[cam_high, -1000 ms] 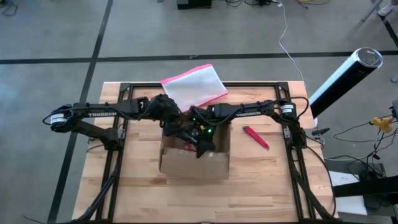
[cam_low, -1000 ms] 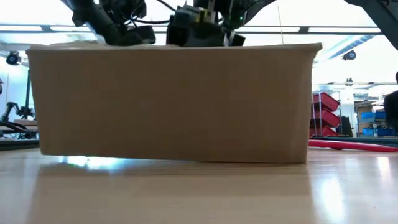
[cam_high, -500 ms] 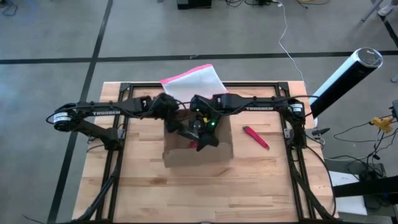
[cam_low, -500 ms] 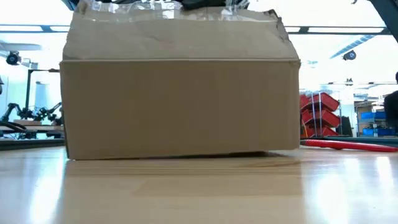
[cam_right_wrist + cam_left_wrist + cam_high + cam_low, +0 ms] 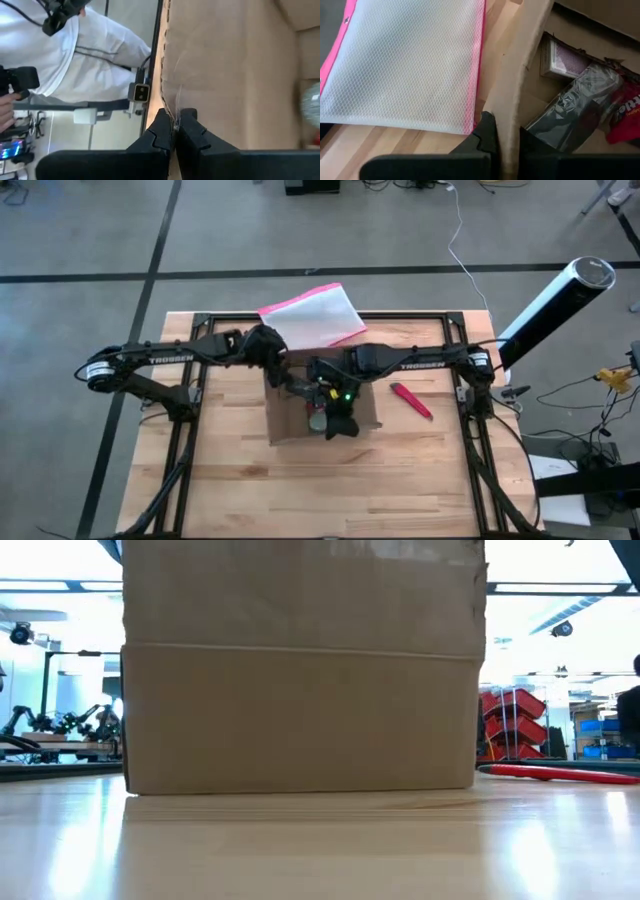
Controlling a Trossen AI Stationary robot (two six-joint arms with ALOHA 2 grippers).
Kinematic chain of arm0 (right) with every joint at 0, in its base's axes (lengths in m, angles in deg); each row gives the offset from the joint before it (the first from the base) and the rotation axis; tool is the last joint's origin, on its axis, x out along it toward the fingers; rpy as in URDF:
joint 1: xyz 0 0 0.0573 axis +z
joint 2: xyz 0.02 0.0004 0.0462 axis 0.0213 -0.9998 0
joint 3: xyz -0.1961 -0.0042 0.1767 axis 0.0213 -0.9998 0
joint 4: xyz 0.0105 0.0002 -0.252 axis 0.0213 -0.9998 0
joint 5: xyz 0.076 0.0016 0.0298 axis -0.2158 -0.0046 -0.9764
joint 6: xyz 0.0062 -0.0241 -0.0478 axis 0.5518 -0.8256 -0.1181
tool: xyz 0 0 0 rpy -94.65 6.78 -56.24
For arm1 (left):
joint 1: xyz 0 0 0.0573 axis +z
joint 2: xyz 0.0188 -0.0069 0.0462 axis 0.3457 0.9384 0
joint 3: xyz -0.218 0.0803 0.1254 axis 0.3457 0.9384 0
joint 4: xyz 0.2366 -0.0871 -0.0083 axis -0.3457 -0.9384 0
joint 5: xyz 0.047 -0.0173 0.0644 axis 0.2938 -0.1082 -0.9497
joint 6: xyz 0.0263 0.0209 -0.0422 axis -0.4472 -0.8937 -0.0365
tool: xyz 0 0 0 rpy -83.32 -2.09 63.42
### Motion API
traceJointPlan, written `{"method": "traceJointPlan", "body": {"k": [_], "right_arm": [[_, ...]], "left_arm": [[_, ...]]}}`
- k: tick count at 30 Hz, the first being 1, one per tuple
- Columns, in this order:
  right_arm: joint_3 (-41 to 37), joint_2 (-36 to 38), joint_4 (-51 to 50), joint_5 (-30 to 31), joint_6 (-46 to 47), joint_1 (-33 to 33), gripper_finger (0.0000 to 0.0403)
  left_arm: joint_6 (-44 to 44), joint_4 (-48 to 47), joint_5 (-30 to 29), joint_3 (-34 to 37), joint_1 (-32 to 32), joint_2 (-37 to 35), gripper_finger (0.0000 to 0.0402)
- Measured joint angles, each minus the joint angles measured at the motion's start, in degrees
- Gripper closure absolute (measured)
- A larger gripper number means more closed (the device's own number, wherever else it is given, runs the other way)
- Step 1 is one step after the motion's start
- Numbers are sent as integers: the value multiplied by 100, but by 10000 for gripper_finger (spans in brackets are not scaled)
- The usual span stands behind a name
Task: Unpack boxes
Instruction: Open the cardboard box using the box cutter
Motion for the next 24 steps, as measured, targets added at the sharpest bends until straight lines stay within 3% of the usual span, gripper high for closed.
{"method": "traceJointPlan", "body": {"k": [9, 18, 24], "right_arm": [[-144, 2, -117, 421, -33, 252, 403], [-865, 0, 184, 1022, 131, 380, 403], [-1494, -22, 866, 1922, 499, 503, 403]], "left_arm": [[128, 0, -4, 0, 100, 0, 402], [134, -42, 76, 0, 135, 0, 402], [31, -67, 161, 0, 155, 0, 401]]}}
